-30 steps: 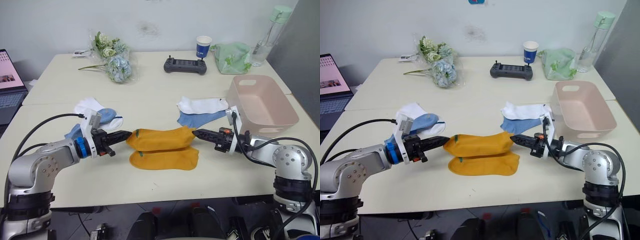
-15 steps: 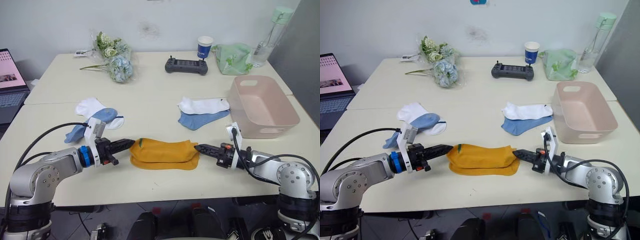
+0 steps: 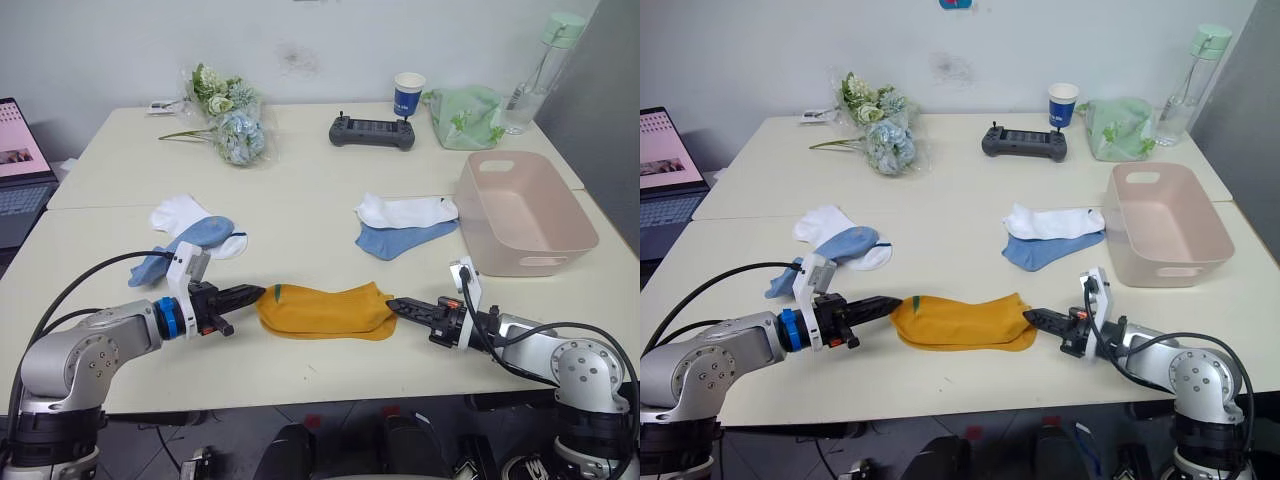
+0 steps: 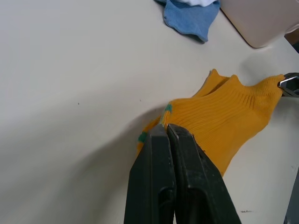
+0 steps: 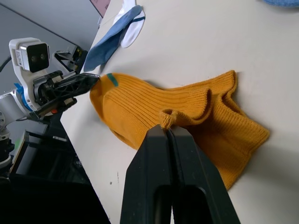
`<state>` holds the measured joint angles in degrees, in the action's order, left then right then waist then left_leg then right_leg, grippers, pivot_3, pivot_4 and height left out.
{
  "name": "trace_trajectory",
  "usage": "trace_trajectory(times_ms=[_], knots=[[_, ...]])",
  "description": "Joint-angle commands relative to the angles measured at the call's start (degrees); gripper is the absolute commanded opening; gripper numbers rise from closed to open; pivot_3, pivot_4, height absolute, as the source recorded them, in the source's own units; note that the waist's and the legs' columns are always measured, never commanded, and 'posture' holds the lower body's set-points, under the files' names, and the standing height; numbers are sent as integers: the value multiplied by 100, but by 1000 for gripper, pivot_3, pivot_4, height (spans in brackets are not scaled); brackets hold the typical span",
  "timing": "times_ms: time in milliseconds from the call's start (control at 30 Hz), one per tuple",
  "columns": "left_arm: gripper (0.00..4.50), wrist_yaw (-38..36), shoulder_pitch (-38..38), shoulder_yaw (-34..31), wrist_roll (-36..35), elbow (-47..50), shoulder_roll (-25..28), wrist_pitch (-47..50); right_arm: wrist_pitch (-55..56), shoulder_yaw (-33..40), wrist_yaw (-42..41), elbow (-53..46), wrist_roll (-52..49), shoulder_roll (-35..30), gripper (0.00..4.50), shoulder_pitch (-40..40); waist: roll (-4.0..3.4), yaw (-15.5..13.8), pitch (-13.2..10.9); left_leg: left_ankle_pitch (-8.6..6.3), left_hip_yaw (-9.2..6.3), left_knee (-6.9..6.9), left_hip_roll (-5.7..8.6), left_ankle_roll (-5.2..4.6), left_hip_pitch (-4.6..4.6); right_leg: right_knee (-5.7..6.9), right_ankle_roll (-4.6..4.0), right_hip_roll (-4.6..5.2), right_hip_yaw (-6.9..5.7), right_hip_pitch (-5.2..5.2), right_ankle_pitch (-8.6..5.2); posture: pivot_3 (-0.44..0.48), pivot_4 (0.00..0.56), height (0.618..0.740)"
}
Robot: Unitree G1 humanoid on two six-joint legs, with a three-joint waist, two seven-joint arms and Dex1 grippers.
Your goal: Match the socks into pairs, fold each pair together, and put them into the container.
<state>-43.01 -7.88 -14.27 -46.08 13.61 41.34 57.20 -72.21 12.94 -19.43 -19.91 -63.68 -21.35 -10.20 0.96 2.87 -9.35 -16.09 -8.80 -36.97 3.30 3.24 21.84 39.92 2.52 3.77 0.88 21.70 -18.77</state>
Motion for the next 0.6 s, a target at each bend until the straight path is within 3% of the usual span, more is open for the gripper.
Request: trace_trajectory(times_ms=[33,600], knots=[[34,-57,51,-35,32,84,50,-113,171,-24,-64,-37,-13,-59,0,-121,0,0,0,0,0,0,0,0,0,0,0,0,0,0,0,0,150,740],[34,67,212,175,165,223,-179,-226,392,-256,-41,377,439,-101,0,-282,0,-6,0,0,0,0,0,0,1,-1,0,0,0,0,0,0,150,740]])
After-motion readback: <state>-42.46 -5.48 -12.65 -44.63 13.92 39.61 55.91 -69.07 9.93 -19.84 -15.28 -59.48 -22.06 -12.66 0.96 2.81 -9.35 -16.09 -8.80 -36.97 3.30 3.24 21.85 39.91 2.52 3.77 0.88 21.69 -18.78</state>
